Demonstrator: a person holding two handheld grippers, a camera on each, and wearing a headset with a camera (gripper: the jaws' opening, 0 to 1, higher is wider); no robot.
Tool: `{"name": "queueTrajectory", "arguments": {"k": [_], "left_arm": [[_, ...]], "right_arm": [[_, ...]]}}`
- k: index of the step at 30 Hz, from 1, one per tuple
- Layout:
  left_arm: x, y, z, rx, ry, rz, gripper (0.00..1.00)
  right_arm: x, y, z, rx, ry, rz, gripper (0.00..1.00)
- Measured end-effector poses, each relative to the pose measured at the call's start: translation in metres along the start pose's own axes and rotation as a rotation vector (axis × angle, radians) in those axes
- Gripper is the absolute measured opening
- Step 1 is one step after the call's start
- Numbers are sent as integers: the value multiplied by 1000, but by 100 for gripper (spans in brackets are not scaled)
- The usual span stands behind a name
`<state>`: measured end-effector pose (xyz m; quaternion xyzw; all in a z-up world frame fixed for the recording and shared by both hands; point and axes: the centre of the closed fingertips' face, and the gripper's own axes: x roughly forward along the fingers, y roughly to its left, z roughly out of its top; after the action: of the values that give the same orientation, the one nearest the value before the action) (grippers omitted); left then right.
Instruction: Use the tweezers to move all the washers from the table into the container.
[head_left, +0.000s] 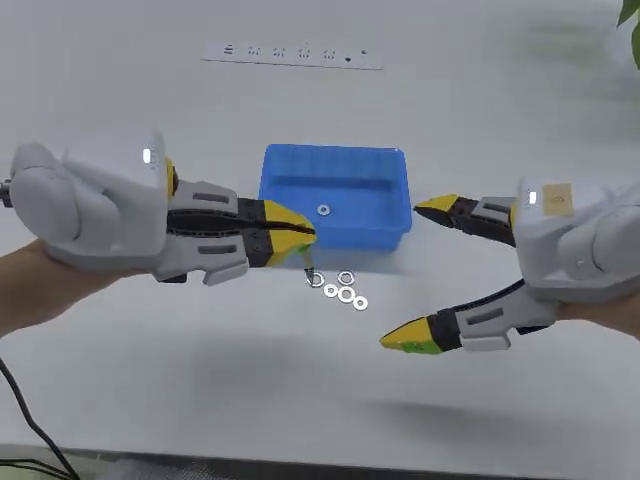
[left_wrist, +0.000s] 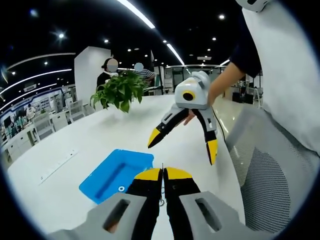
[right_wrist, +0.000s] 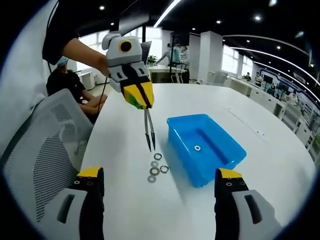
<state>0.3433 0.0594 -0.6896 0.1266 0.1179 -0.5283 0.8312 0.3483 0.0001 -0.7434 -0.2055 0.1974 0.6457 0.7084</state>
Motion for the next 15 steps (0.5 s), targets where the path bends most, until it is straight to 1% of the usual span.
{"name": "queueTrajectory", "arguments": {"k": [3,7,12,15], "left_arm": [[2,0,-3,-3,3,-10,5],[6,1,-7,20,21,-20,5],[10,3,-3,22,6,-24,5],[12,3,-2,15,4,-31,5]], "right_arm": [[1,4,-7,6,16,17,98],[1,11,-14,21,26,40,100],[0,17,-18,35,25,53,100],[0,18,-19,37,25,53,100]]}}
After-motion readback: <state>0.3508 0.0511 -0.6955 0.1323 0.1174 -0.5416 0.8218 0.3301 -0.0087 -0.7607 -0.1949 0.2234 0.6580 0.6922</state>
